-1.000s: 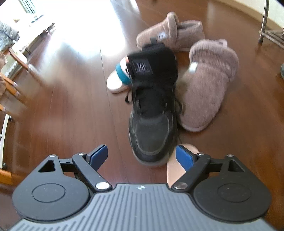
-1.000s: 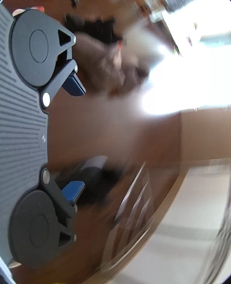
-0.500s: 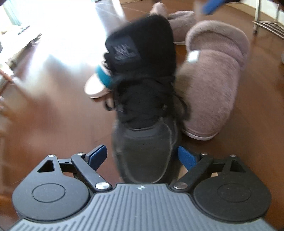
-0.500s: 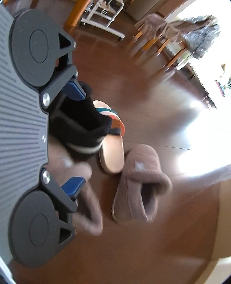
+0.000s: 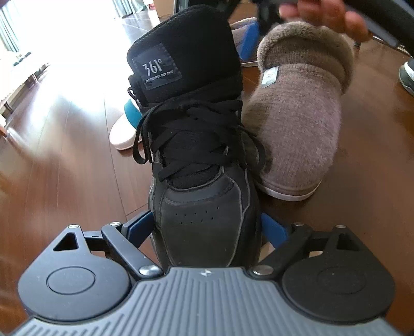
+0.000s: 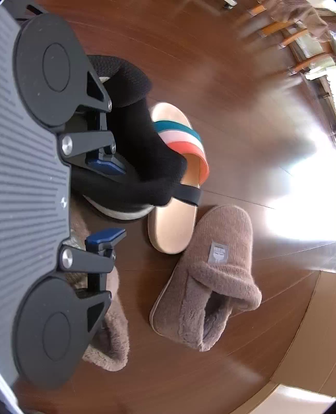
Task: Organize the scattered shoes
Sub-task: 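Grasp the other black high-top with the left tool while the right tool holds its sneaker, then carry both black high-tops beside the pink boots, set them down and release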
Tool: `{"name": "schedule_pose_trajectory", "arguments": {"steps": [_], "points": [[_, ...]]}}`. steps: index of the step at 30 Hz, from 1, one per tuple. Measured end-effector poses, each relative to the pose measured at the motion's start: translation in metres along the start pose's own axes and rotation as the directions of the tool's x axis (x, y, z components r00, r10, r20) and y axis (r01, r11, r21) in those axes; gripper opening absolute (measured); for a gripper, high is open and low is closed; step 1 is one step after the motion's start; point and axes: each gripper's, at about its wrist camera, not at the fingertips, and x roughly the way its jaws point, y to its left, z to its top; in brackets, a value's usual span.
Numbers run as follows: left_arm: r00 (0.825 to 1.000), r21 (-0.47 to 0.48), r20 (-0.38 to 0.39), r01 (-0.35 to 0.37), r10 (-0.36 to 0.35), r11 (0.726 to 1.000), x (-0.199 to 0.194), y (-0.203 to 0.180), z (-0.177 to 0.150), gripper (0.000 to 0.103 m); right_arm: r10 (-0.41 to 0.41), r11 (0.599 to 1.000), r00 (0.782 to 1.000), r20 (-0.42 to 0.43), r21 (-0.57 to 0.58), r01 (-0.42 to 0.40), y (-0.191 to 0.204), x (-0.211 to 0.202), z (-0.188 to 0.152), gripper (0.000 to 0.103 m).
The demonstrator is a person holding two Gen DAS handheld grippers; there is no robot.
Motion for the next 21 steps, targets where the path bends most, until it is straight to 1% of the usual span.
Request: {"name": "schedule_pose_trajectory", "arguments": {"steps": [1, 2, 3, 4, 6, 8, 9, 11, 12, 13, 14, 15, 16, 18, 19, 21], "points": [[1.000, 0.004, 0.005, -0.007, 0.007, 1.000, 0.000, -0.002, -0.001, 0.092, 0.065, 0.997, 0.997, -0.044, 0.042, -0.064, -0.007, 0.011, -0.002, 0.045], [1.000, 0.006, 0.009, -0.011, 0.011, 1.000, -0.001, -0.003, -0.002, 0.092, 0.126, 0.990, 0.990, -0.069, 0.073, -0.121, -0.010, 0.019, -0.004, 0.044], [1.000, 0.011, 0.014, -0.014, 0.014, 1.000, -0.002, -0.003, -0.003, 0.090, 0.153, 0.984, 0.984, -0.086, 0.100, -0.144, -0.012, 0.024, -0.006, 0.032], [1.000, 0.018, 0.017, -0.019, 0.018, 1.000, -0.002, -0.004, -0.003, 0.089, 0.159, 0.978, 0.983, -0.091, 0.148, -0.145, -0.017, 0.033, -0.012, 0.022], [0.998, 0.077, 0.004, -0.065, 0.065, 0.995, -0.002, -0.011, -0.004, 0.088, 0.170, 0.973, 0.984, -0.054, 0.165, -0.159, -0.022, 0.034, -0.018, 0.020], [0.996, 0.102, 0.011, -0.088, 0.088, 0.991, -0.007, -0.014, -0.004, 0.087, 0.203, 0.965, 0.979, 0.003, 0.169, -0.200, -0.026, 0.026, -0.030, 0.020], [0.994, 0.107, 0.039, -0.106, 0.102, 0.989, -0.015, -0.015, -0.003, 0.087, 0.219, 0.961, 0.975, 0.038, 0.166, -0.223, -0.029, 0.017, -0.032, 0.020], [0.984, 0.120, 0.108, -0.152, 0.139, 0.981, -0.037, -0.018, 0.004, 0.086, 0.259, 0.937, 0.959, 0.113, 0.213, -0.278, -0.040, -0.004, -0.030, 0.020], [0.980, 0.125, 0.138, -0.161, 0.144, 0.979, -0.050, -0.021, 0.012, 0.086, 0.268, 0.930, 0.954, 0.136, 0.222, -0.293, -0.044, -0.013, -0.026, 0.020], [0.974, 0.128, 0.175, -0.169, 0.145, 0.977, -0.067, -0.024, 0.024, 0.086, 0.282, 0.920, 0.943, 0.178, 0.228, -0.318, -0.053, -0.034, -0.018, 0.020], [0.966, 0.132, 0.212, -0.176, 0.146, 0.975, -0.085, -0.028, 0.035, 0.085, 0.287, 0.916, 0.936, 0.201, 0.229, -0.330, -0.062, -0.050, -0.012, 0.020], [0.963, 0.133, 0.228, -0.179, 0.146, 0.975, -0.092, -0.030, 0.040, 0.085, 0.289, 0.914, 0.933, 0.216, 0.226, -0.336, -0.069, -0.062, -0.009, 0.020], [0.959, 0.142, 0.256, -0.164, 0.123, 0.976, -0.108, -0.039, 0.052, 0.083, 0.285, 0.917, 0.926, 0.248, 0.210, -0.339, -0.085, -0.088, -0.003, 0.020], [0.946, 0.187, 0.322, -0.101, 0.036, 0.977, -0.139, -0.068, 0.075, 0.070, 0.266, 0.928, 0.922, 0.281, 0.185, -0.324, -0.109, -0.119, 0.000, 0.020], [0.944, 0.222, 0.331, -0.067, -0.010, 0.973, -0.147, -0.085, 0.082, 0.065, 0.239, 0.943, 0.924, 0.298, 0.158, -0.295, -0.130, -0.143, -0.001, 0.020], [0.939, 0.287, 0.330, 0.000, -0.099, 0.958, -0.161, -0.120, 0.096, 0.063, 0.190, 0.966, 0.940, 0.283, 0.115, -0.230, -0.162, -0.166, -0.009, 0.020]]}}
